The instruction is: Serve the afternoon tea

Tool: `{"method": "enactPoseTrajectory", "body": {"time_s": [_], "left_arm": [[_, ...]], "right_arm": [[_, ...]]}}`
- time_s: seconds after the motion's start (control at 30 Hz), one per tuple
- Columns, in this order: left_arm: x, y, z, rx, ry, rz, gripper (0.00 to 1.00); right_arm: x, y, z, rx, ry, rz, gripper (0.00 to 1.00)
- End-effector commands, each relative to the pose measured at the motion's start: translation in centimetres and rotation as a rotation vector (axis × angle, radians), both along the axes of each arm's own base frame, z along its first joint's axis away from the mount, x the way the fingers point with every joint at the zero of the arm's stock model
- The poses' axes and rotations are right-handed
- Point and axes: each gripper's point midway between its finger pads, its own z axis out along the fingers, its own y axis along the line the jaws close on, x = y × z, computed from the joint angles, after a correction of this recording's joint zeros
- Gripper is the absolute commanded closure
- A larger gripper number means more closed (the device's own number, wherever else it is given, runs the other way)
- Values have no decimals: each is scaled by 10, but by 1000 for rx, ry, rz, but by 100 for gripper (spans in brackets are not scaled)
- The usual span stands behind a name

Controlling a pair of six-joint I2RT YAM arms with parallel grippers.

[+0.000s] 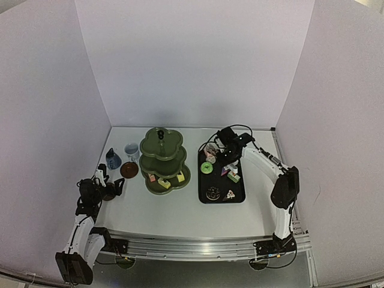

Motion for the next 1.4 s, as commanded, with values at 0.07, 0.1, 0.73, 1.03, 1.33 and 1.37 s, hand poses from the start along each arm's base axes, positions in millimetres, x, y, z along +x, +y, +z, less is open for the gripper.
{"method": "enactPoseTrajectory", "body": {"time_s": [0.07,0.1,0.73,1.03,1.33,1.37], "left_arm": [[3,1,5,12,-20,-5,0],[3,1,5,13,-20,-5,0],[5,3,4,21,-31,-4,0],[5,3,5,21,-35,-6,0],[5,3,4,20,-35,-6,0],[5,3,4,20,-34,-6,0]], "right_arm": [[19,21,21,38,-133,31,95],[17,17,20,21,-130,17,96],[5,83,5,238,3,165,97],[-10,115,-6,331,70,197,97],[-12,124,-9,384,86,178,98],[-12,126,-11,384,89,176,97]]}}
